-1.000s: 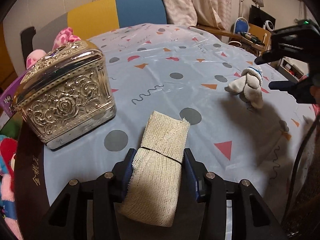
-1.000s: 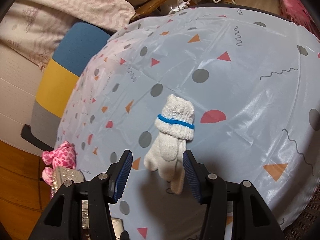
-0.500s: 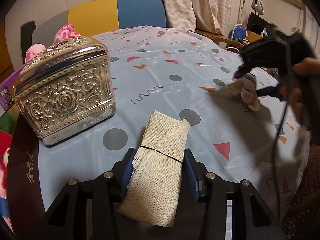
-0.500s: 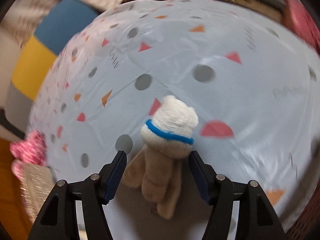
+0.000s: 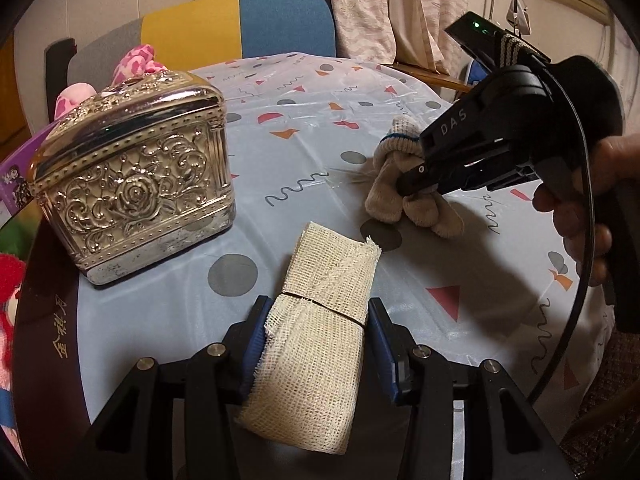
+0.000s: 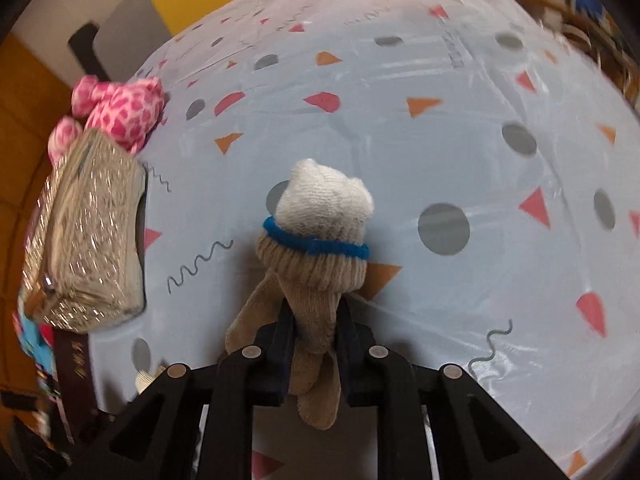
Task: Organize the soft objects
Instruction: 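Carry the mesh roll into the gold tray and open the left tool while the right tool holds the glove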
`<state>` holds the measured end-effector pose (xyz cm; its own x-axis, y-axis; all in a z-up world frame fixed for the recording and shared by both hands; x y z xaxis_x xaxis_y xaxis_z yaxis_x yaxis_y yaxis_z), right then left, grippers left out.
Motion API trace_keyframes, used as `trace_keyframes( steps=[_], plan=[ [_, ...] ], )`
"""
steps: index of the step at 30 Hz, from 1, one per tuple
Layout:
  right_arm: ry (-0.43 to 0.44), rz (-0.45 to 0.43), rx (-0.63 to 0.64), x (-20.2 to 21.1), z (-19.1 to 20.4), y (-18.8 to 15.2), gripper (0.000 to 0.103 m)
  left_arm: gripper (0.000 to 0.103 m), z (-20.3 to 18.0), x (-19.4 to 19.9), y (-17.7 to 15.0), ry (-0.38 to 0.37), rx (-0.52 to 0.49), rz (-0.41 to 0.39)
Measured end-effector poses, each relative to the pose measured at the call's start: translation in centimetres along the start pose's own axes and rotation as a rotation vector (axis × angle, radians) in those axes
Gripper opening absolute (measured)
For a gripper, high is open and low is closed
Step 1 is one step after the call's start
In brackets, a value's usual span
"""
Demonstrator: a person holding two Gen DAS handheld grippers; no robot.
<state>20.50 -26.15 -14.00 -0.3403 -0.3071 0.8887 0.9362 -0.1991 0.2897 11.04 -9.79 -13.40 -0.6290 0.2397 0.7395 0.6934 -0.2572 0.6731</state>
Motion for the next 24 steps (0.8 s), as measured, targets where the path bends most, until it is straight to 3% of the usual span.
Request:
trace_keyframes(
  steps=[9,17,24],
  plan=[
    [-0.017,-0.015,0.038,0.0,0.1,0.1,0.017,0.048,-0.2,-0.4,0.3,0.007,-0.005,-0.002],
    [-0.085,-0.027,0.141,0.0,0.3,0.4,0.018,0.046,-0.2,-0.4,0.6,0.023,-0.015,0.024],
    [-0.120,-0.039,0.191,-0.1,0.5,0.6,0.017,0.046,-0.6,1.9,1.3,0.000,0.008,0.040]
  ],
)
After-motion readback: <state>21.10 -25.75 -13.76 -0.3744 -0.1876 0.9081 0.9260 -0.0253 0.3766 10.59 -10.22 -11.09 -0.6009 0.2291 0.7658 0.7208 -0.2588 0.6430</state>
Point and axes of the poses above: each gripper's, at about its wrist camera, not at the fingertips, and x roughly against the way its jaws point, z to its left, y to its top, the point moved 7 cm from there along -x, roughly the way its jaws point, and after that the axes turned 3 degrees about y, right-handed, at the moved point
